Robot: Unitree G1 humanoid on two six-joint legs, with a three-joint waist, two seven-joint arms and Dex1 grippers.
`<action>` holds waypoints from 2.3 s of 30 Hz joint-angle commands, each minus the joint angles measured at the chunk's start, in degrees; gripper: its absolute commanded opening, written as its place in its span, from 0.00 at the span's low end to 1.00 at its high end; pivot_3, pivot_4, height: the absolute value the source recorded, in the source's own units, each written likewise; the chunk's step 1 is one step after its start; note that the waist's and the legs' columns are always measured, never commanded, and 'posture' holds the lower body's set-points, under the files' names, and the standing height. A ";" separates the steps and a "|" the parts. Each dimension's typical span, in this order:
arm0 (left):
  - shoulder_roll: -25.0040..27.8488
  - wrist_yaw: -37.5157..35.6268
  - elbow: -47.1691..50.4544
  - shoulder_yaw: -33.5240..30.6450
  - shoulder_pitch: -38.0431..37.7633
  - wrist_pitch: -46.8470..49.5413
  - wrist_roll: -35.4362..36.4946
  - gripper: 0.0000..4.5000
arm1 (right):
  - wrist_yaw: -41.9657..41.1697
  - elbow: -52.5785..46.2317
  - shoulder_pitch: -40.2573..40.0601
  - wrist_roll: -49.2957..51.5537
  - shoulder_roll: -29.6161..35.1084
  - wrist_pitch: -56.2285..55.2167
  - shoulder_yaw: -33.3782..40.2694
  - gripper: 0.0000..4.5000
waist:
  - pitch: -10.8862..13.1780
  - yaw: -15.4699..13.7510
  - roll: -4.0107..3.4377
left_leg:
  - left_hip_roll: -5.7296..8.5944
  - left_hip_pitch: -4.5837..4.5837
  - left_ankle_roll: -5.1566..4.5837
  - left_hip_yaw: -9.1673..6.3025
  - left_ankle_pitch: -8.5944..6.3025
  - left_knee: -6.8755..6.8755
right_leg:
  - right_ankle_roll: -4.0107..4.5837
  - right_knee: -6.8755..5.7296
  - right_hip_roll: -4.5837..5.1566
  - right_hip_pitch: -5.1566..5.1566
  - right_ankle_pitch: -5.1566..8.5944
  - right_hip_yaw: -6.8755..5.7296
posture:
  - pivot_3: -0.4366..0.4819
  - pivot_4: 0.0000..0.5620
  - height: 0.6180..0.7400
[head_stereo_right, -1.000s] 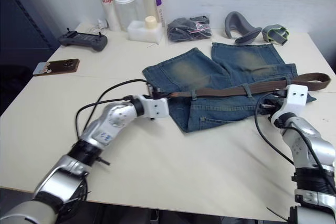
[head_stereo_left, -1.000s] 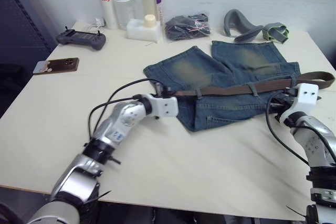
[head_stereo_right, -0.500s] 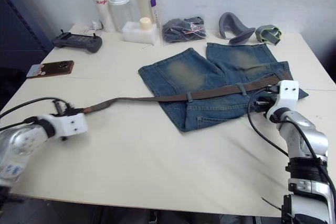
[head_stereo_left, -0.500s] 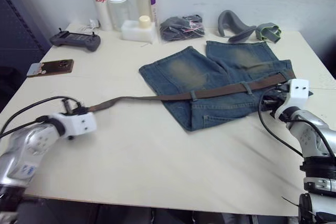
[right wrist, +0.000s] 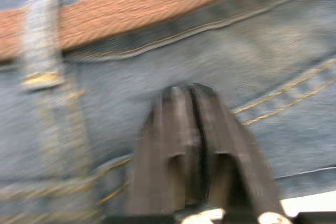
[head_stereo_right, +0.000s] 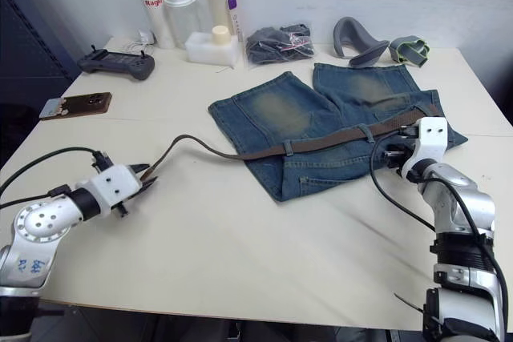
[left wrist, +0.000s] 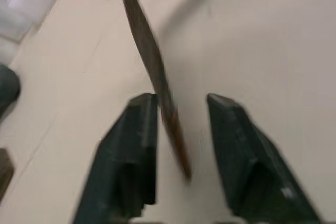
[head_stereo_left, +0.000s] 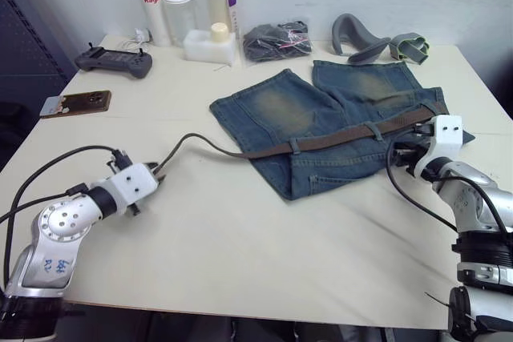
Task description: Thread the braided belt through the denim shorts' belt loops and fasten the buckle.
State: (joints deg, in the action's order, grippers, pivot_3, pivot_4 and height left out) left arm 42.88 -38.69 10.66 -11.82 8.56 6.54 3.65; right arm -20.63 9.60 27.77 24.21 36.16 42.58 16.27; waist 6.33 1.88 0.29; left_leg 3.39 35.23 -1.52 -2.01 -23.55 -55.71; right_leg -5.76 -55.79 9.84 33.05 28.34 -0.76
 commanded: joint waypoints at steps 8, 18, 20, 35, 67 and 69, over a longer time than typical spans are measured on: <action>-8.48 -13.49 1.96 15.58 24.00 18.92 18.36 1.00 | -10.51 -24.80 -8.01 10.91 10.08 12.22 6.93 1.00 | 0.10 -1.23 -0.29 | 0.04 0.02 0.03 -0.04 0.04 0.03 | -0.04 0.27 0.00 -0.20 -0.02 -0.05 | 0.48 0.27 0.11; -28.42 -14.33 -26.51 36.44 41.37 12.41 3.76 1.00 | -13.32 -47.44 -23.71 20.44 18.29 23.95 20.80 1.00 | 0.22 -1.92 -0.10 | 0.05 0.08 -0.07 -0.15 0.01 0.07 | -0.05 0.92 0.03 -0.55 -0.02 -0.26 | 0.48 0.27 0.11; -32.41 -12.68 -32.62 37.54 43.30 10.12 1.25 1.00 | -11.40 -50.89 -26.08 20.61 17.34 25.88 23.87 1.00 | 0.28 -2.26 0.01 | 0.05 0.11 -0.10 -0.14 0.03 0.09 | -0.06 0.94 0.13 -0.53 -0.03 -0.33 | 0.48 0.27 0.11; -10.82 -24.91 -39.33 32.75 39.24 -14.16 -4.23 0.01 | -8.05 -49.48 -23.11 18.53 18.40 22.58 18.99 1.00 | 0.37 -0.10 0.17 | -0.15 -0.33 0.48 -0.06 0.38 0.61 | -0.26 1.07 0.29 -0.43 -0.11 -0.70 | 0.48 0.27 0.11; -3.87 -10.50 -66.81 4.40 57.65 31.39 12.36 0.99 | -4.77 -2.98 12.56 15.51 -2.81 16.62 -0.59 1.00 | 0.30 -0.10 0.22 | 0.48 -0.19 0.66 -0.70 0.51 0.57 | -0.41 0.19 0.68 -0.15 -0.19 -0.70 | 0.48 0.27 0.11; -5.03 -11.00 -70.03 7.26 57.79 30.73 9.18 0.99 | -6.35 1.12 13.43 14.28 -3.86 15.16 -2.18 1.00 | 0.32 0.08 0.25 | 0.61 -0.04 0.66 -0.71 0.51 0.58 | -0.48 -0.12 0.66 0.13 -0.22 -0.36 | 0.48 0.27 0.11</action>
State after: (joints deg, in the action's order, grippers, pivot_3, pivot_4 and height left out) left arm 37.20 -49.73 -58.21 -5.84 64.87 38.45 15.06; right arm -25.35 9.27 39.68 39.58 32.21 59.81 14.28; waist 6.65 1.97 0.54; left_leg 4.04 35.22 -0.85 -2.71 -23.04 -55.13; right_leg -6.27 -55.98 10.50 33.28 28.10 -1.05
